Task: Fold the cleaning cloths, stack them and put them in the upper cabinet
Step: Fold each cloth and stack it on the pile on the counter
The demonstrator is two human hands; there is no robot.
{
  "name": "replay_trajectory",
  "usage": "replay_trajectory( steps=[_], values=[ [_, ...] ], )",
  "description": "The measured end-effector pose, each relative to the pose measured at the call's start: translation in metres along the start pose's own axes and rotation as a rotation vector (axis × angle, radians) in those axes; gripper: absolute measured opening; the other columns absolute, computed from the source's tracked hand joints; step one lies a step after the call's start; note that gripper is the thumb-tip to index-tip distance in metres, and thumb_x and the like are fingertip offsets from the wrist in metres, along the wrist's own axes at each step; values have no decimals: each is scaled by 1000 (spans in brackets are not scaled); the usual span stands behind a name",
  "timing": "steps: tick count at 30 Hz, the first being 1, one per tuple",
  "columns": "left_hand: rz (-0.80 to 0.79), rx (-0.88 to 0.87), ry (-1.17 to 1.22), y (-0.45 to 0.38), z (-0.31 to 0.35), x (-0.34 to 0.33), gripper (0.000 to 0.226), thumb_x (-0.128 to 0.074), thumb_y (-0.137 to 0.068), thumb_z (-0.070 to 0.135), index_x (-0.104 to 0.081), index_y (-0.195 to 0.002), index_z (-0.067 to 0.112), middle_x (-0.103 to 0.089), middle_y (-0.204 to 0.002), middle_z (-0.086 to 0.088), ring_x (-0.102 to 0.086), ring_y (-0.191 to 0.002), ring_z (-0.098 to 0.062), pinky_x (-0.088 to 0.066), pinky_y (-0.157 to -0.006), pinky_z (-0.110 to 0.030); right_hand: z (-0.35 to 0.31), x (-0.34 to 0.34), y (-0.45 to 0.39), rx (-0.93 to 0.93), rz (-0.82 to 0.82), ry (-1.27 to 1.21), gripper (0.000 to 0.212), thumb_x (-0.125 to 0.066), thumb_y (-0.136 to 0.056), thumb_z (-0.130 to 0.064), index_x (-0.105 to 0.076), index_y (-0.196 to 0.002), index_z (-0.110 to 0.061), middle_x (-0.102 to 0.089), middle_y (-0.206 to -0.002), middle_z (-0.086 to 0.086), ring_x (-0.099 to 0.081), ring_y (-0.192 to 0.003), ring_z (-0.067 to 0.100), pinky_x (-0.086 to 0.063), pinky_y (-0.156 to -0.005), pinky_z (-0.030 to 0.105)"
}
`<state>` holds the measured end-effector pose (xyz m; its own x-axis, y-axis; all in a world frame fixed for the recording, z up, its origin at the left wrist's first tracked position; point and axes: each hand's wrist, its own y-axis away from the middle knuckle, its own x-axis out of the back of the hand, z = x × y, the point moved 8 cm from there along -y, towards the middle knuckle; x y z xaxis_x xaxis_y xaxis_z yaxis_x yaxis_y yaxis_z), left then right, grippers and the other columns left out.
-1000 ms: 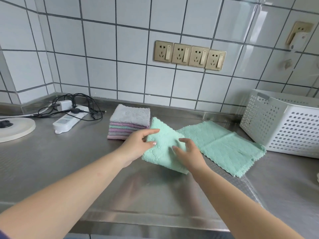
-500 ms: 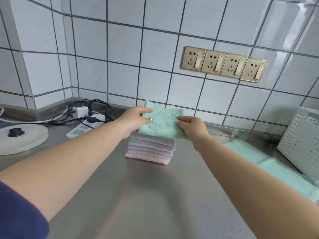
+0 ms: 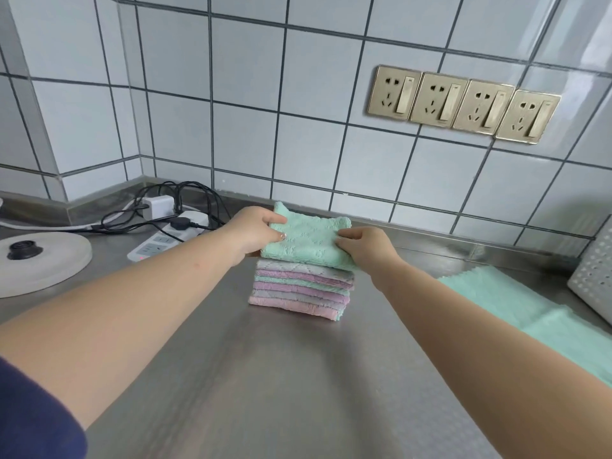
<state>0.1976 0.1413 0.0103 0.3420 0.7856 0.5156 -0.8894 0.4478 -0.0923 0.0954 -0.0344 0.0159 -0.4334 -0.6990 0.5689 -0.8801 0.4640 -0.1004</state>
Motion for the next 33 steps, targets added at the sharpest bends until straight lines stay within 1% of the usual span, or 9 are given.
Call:
replay_trajectory(
  steps=[4, 7, 8, 11, 15, 20, 24, 28, 33],
  values=[
    [89, -67, -314, 2, 15, 9, 45, -59, -89, 17, -50, -133, 16, -46, -141, -5, -43, -129, -21, -34, -105, -28, -13, 3, -4, 35, 4, 119, 38, -53, -93, -30, -58, -129, -20, -65, -99, 2, -56, -73, 13, -41, -77, 23],
    [206, -302, -476, 7, 49, 7, 42, -45, -94, 17, -46, -136, 18, -48, -140, -1, -45, -127, -20, -36, -106, -34, -32, -3, -14, 132, 33, 305, 36, -45, -94, -30, -56, -129, -28, -44, -144, -1, -58, -111, 22, -41, -99, 32],
    [196, -347, -471, 8, 55, 1, 42, -41, -96, 15, -43, -137, 19, -51, -138, 2, -48, -123, -19, -39, -102, -34, -36, -11, -17, 148, 11, 364, 39, -43, -93, -26, -54, -130, -31, -41, -147, -2, -52, -120, 24, -37, -106, 39],
    [21, -356, -589, 2, 51, -32, 41, -33, -96, 15, -47, -134, 22, -56, -132, 0, -56, -112, -22, -45, -95, -35, -30, -41, -16, 103, -133, 571, 49, -33, -90, -21, -45, -135, -37, -48, -140, -2, -45, -125, 25, -26, -110, 54],
    [-177, -226, -736, -10, 17, -54, 41, -26, -98, 21, -46, -133, 13, -44, -142, -10, -38, -131, -25, -33, -108, -41, -8, -50, -16, 64, -194, 650, 49, -24, -95, -36, -29, -144, -39, -20, -156, -8, -17, -144, 21, -4, -112, 64],
    [-220, -150, -816, -12, 7, -56, 47, -23, -98, 34, -26, -145, 27, -13, -157, -6, -10, -145, -23, -17, -115, -49, 9, -44, -14, 1, -156, 553, 57, -27, -92, -45, -19, -148, -36, -6, -159, -9, -6, -146, 18, 1, -112, 63],
    [1, -268, -882, 1, 36, -44, 40, -31, -96, 30, -48, -132, 25, -46, -140, -2, -42, -129, -23, -37, -103, -42, 4, -24, -1, 111, 48, 407, 53, -35, -95, -48, -30, -145, -32, -20, -156, -5, -19, -144, 17, -2, -115, 56],
    [202, -424, -636, 28, 80, -45, 33, -41, -94, 27, -55, -124, 27, -62, -119, 9, -54, -114, -14, -43, -89, -30, 33, 18, 24, 140, 212, 319, 57, -43, -94, -48, -25, -146, -32, -19, -156, -3, -19, -144, 16, -6, -117, 51],
    [123, -515, -518, 50, 113, -99, 26, -46, -92, 24, -63, -110, 28, -64, -109, 8, -57, -104, -14, -43, -83, -27, 93, 85, 50, 38, 273, 381, 58, -53, -90, -42, -33, -142, -28, -29, -150, -1, -28, -139, 16, -21, -114, 48]
  ],
)
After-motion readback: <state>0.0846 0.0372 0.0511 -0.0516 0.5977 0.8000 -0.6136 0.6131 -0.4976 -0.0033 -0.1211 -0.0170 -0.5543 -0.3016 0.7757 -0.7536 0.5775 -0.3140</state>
